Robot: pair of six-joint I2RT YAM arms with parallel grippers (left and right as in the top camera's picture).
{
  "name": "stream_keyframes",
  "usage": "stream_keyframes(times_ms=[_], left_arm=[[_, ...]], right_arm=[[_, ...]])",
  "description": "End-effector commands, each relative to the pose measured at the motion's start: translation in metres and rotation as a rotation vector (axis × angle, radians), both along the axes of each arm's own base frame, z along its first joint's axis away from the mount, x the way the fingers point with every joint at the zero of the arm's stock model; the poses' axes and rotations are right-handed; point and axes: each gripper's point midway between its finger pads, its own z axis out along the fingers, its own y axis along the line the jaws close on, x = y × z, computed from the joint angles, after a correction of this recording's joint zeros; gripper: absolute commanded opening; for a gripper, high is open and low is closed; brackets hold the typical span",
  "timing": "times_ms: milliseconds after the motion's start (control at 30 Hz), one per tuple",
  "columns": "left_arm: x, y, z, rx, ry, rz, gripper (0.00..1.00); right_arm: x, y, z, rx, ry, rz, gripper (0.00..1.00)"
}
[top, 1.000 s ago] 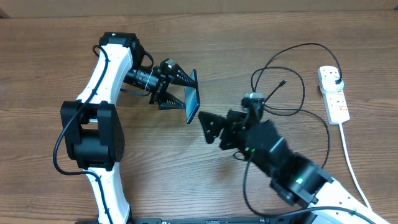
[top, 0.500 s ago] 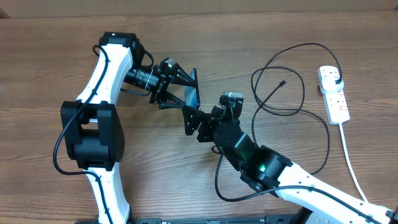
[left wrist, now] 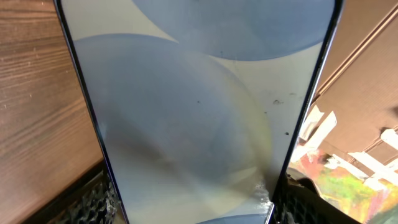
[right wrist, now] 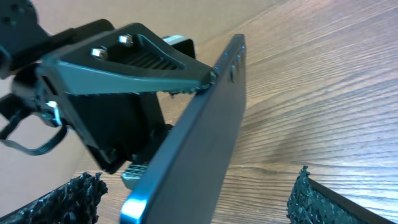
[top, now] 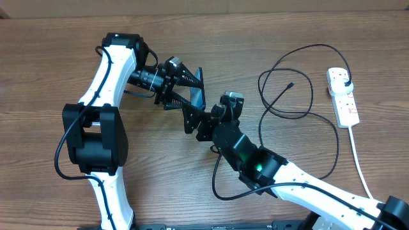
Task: Plug charger to phone and switch on socket
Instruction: 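Move the right gripper to the held phone and grasp its edge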
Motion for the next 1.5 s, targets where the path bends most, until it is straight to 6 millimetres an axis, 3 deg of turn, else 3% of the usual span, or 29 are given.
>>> stream_keyframes(times_ms=[0, 167, 433, 667, 1467], left_arm=[[0.01, -0.004, 0.011, -0.054, -0.078, 0.003, 0.64], [0.017, -0.008, 0.008, -0.046, -0.094, 0.013, 0.64], [0.018, -0.014, -0.004, 0.034, -0.064, 0.008, 0.64], [0.015, -0.02, -0.004, 0.04, -0.039, 0.004, 0.63], [0.013, -0.026, -0.004, 0.038, -0.039, -0.006, 0.63]], right_arm=[[0.01, 0.006, 0.006, -0.004, -0.02, -0.031, 0.99], [0.018, 0.013, -0.001, -0.045, -0.023, -0.031, 0.99], [0.03, 0.01, 0.006, -0.08, -0.061, -0.087, 0.98], [0.032, 0.006, 0.007, -0.079, -0.068, -0.116, 0.81], [0.029, 0.007, -0.006, -0.109, -0.032, -0.095, 0.42]])
